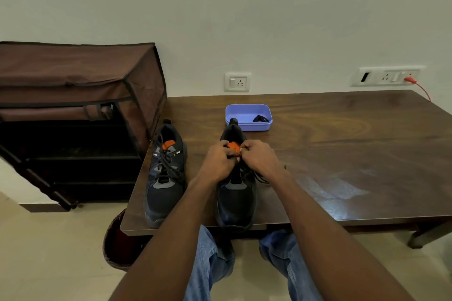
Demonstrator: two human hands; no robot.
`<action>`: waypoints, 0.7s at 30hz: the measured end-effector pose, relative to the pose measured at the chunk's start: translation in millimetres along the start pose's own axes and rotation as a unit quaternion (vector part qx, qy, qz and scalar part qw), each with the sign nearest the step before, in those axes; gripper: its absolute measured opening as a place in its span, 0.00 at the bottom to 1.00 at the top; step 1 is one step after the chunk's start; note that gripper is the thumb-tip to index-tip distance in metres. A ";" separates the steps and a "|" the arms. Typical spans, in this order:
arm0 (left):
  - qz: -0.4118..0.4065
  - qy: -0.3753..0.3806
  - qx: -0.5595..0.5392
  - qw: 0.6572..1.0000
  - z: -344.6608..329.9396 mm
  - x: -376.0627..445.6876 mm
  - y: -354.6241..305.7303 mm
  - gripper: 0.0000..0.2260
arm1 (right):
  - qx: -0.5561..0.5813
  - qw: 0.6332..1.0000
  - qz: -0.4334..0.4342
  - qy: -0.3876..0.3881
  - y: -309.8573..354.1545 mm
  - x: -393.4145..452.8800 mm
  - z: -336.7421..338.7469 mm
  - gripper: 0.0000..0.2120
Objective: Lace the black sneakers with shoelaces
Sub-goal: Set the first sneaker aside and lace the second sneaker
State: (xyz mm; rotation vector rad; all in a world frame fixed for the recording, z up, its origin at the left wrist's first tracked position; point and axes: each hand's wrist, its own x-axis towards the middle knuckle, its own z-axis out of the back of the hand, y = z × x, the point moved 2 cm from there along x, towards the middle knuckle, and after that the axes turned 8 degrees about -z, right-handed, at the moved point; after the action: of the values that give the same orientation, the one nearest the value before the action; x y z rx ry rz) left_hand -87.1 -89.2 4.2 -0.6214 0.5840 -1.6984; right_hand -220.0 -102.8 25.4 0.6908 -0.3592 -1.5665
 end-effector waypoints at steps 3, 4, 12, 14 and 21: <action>0.053 -0.056 -0.101 0.992 4.1 0.2 2.6 0.07 | 0.019 1.000 0.005 0.006 1.8 -2.1 -1.0 0.10; 0.072 -0.092 -0.121 0.986 6.9 -1.8 0.7 0.06 | 0.021 1.000 0.007 0.007 2.9 -2.5 -0.9 0.10; 0.276 -0.445 -0.258 0.812 45.8 -16.3 20.8 0.08 | 0.012 1.000 0.008 0.024 2.4 0.1 1.1 0.10; 0.251 -0.387 -0.154 0.874 44.5 -18.7 14.6 0.15 | 0.011 1.000 0.008 0.028 2.9 -0.4 1.0 0.10; -0.020 -0.023 0.026 0.999 7.9 -2.2 -4.1 0.10 | 0.019 0.999 0.006 0.024 2.3 0.9 -0.2 0.11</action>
State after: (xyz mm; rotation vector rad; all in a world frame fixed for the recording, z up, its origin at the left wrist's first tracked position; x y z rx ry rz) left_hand -84.2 -86.7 12.5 -0.6378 0.4967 -1.7261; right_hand -218.1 -104.0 26.5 0.7543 -0.3578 -1.5326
